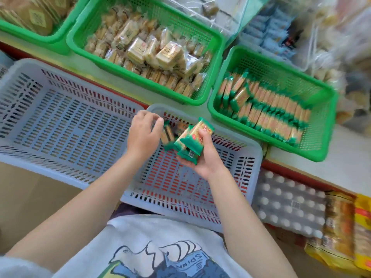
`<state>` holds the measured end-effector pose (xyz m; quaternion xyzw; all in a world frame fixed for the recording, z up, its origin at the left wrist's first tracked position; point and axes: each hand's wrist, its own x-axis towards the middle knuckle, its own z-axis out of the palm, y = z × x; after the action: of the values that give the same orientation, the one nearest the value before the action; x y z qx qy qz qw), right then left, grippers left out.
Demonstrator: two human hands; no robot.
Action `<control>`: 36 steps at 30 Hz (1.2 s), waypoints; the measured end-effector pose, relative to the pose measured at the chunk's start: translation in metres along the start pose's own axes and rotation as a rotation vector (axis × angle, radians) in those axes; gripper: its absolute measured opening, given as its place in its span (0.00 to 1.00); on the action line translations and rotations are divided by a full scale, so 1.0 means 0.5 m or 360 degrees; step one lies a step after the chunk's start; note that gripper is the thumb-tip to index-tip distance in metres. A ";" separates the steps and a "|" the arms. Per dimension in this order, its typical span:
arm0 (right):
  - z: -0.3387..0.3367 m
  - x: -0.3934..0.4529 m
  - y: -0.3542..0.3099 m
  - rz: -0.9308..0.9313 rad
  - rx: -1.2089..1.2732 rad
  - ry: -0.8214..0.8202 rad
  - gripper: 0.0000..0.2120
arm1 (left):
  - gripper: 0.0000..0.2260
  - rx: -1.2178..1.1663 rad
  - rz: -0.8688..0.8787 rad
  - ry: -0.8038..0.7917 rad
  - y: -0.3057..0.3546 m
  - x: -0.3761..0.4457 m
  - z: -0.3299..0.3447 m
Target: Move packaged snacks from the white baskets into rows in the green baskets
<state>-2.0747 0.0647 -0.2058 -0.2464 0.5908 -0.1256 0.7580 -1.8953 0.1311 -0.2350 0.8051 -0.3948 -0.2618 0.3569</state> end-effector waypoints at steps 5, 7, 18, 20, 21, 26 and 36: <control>-0.144 -0.024 -0.167 -0.0347 -0.0186 0.0327 0.26 | 0.23 0.0363 0.0529 -0.0348 0.174 0.068 0.145; -0.182 -0.015 -0.224 -0.0431 -0.0293 0.0523 0.41 | 0.24 0.0639 0.0609 -0.0477 0.202 0.089 0.194; -0.257 0.135 -0.320 -0.0332 -0.1709 0.1011 0.43 | 0.30 0.1234 0.0492 -0.0619 0.163 0.113 0.252; -0.252 0.141 -0.306 -0.0329 -0.1827 0.0952 0.42 | 0.30 0.1223 0.0490 -0.0603 0.161 0.113 0.254; -0.252 0.142 -0.303 -0.0322 -0.1831 0.0943 0.40 | 0.30 0.1217 0.0490 -0.0597 0.161 0.112 0.256; -0.246 0.111 -0.264 -0.0647 -0.1764 0.1125 0.26 | 0.31 0.1152 0.0474 -0.0650 0.164 0.115 0.245; -0.076 0.077 -0.018 -0.0904 -0.1534 0.0350 0.10 | 0.16 0.0637 0.0023 -0.0125 -0.010 -0.020 0.092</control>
<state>-2.0998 0.0298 -0.2400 -0.6990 0.5673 -0.0656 0.4304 -1.9310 0.1247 -0.2653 0.8463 -0.4583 -0.2069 0.1759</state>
